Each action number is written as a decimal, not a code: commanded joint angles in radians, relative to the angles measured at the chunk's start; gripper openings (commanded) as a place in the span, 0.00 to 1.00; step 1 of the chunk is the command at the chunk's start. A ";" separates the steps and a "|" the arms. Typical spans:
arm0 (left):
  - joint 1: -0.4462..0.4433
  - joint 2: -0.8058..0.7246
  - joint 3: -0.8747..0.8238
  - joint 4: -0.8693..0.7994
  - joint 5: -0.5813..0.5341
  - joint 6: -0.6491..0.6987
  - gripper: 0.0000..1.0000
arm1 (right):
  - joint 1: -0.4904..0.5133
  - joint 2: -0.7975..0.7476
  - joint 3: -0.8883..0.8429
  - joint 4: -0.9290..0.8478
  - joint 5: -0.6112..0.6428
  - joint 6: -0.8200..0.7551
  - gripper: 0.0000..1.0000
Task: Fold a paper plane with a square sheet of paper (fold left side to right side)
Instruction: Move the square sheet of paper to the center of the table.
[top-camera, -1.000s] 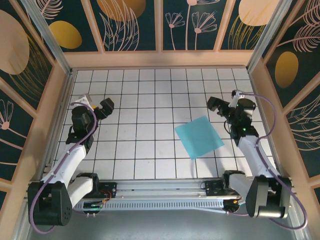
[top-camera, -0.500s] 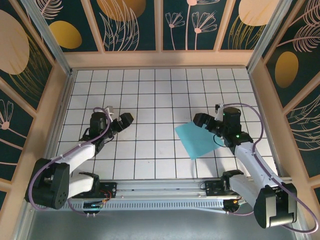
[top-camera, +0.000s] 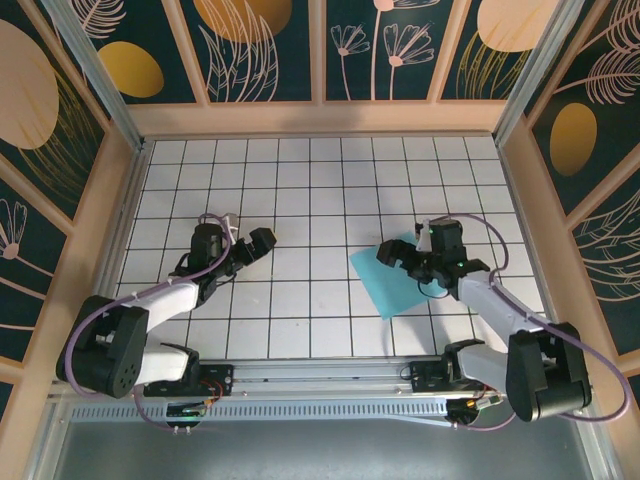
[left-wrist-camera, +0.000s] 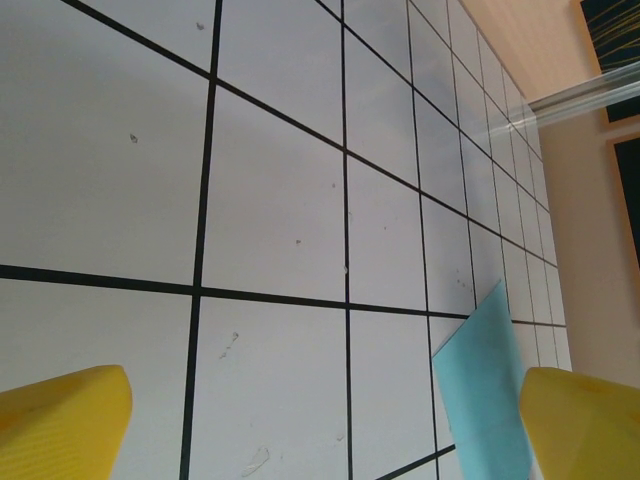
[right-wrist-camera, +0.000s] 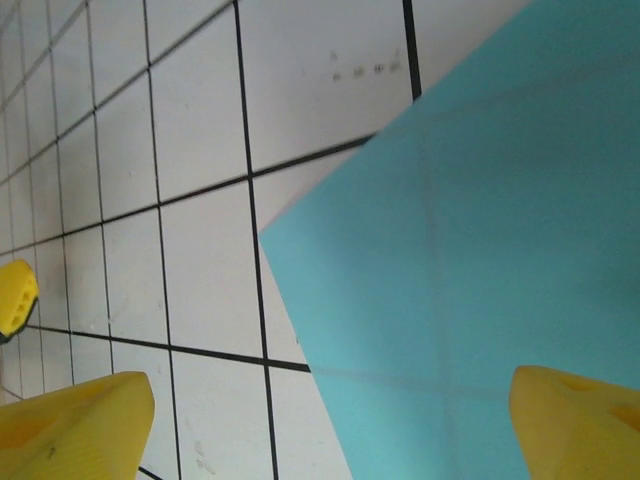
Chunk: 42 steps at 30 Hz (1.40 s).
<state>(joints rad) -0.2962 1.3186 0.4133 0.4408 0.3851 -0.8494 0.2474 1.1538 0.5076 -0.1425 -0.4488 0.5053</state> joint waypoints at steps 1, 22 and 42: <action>-0.008 0.008 0.030 0.035 0.005 -0.016 0.99 | 0.023 0.036 -0.009 0.040 -0.015 0.013 0.89; -0.014 -0.004 0.065 -0.003 -0.009 -0.007 0.99 | 0.236 0.266 -0.018 0.252 0.056 0.298 0.83; -0.017 -0.016 0.098 -0.080 -0.020 -0.003 0.99 | 0.577 0.690 0.293 0.477 0.375 0.908 0.84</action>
<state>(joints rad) -0.3069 1.3228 0.4942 0.3813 0.3771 -0.8509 0.7956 1.7786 0.8017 0.3859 -0.1497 1.3041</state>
